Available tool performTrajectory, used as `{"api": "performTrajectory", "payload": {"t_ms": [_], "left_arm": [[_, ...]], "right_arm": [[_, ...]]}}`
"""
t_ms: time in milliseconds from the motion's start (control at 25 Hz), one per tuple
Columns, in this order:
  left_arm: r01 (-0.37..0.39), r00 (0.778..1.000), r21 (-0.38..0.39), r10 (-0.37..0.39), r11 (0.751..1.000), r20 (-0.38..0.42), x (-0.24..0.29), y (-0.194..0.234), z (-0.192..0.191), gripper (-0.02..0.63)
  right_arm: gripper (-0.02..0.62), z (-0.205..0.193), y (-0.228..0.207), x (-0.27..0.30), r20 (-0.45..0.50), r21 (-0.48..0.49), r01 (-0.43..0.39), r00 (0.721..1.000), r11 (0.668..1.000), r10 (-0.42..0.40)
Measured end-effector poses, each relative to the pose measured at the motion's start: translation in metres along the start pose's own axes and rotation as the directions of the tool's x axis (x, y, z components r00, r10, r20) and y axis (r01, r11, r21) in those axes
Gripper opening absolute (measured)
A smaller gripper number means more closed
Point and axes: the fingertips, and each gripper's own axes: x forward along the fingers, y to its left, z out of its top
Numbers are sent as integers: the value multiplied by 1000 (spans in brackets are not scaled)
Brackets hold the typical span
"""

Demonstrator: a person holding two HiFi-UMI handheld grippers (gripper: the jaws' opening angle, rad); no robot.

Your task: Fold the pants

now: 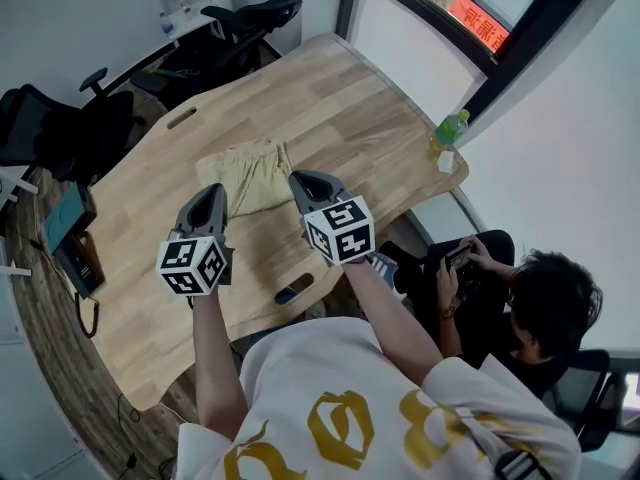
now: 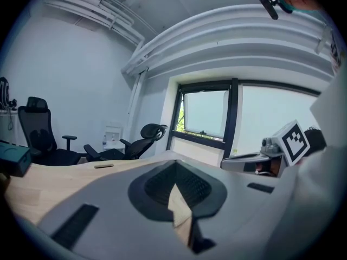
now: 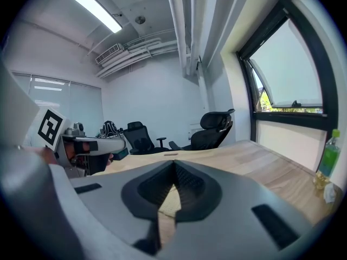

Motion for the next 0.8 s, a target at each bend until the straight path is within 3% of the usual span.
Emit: {"api": "performTrajectory", "payload": {"t_ms": [800], "left_arm": [[14, 999, -15, -14, 1000, -40, 3, -2, -15, 6]], "right_arm": [[5, -9, -13, 1, -33, -32, 39, 999, 999, -40]]}}
